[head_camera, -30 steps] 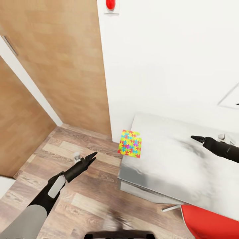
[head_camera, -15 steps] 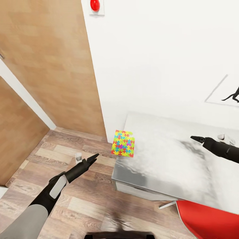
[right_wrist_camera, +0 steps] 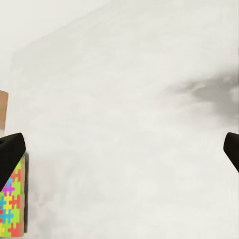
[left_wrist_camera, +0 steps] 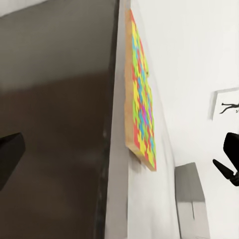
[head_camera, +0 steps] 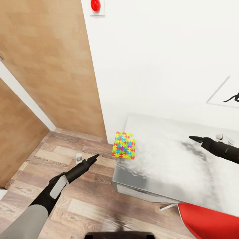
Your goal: Put all the toys in the child's room - the three board games (two on the bed and one on the table), the two jigsaw puzzles on the table, and the tennis ball on the table - inside the toy box on the table in the child's room.
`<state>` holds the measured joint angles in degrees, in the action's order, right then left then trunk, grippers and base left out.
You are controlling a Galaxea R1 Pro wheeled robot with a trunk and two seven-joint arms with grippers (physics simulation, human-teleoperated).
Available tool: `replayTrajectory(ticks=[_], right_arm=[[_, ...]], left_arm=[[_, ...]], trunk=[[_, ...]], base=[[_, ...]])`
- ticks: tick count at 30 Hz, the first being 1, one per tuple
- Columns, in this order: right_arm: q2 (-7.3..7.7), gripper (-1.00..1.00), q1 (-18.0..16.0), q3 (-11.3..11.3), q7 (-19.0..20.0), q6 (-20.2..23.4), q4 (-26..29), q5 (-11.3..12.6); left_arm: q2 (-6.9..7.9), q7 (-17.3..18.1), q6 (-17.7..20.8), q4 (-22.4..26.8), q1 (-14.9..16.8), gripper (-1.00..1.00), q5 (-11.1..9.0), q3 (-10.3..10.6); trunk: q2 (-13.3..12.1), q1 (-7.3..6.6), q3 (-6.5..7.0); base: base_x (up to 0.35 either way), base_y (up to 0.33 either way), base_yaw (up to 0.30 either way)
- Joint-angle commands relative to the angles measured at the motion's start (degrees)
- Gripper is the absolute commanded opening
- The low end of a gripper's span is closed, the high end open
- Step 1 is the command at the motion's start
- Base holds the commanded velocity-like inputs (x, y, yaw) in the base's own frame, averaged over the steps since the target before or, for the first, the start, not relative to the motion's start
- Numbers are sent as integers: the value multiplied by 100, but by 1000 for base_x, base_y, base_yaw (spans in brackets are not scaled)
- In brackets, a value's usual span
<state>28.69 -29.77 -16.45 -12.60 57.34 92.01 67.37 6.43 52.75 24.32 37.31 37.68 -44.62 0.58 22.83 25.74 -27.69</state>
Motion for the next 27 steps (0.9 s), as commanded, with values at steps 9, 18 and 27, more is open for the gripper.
replayTrajectory(ticks=[9,18,27], right_arm=[[-28,100,-4,97,-58,5,35,57],[-36,100,-3,118,-58,1,42,57],[-38,100,-3,127,-58,-1,44,57]], left_arm=[[4,8,38,-3,-13,100,-33,-9],[6,11,27,-23,-25,100,-36,-31],[7,33,23,-31,-21,100,-37,-37]], trunk=[[9,5,-8],[9,5,-8],[9,5,-8]], base=[[150,69,-3],[49,22,-1],[14,6,0]])
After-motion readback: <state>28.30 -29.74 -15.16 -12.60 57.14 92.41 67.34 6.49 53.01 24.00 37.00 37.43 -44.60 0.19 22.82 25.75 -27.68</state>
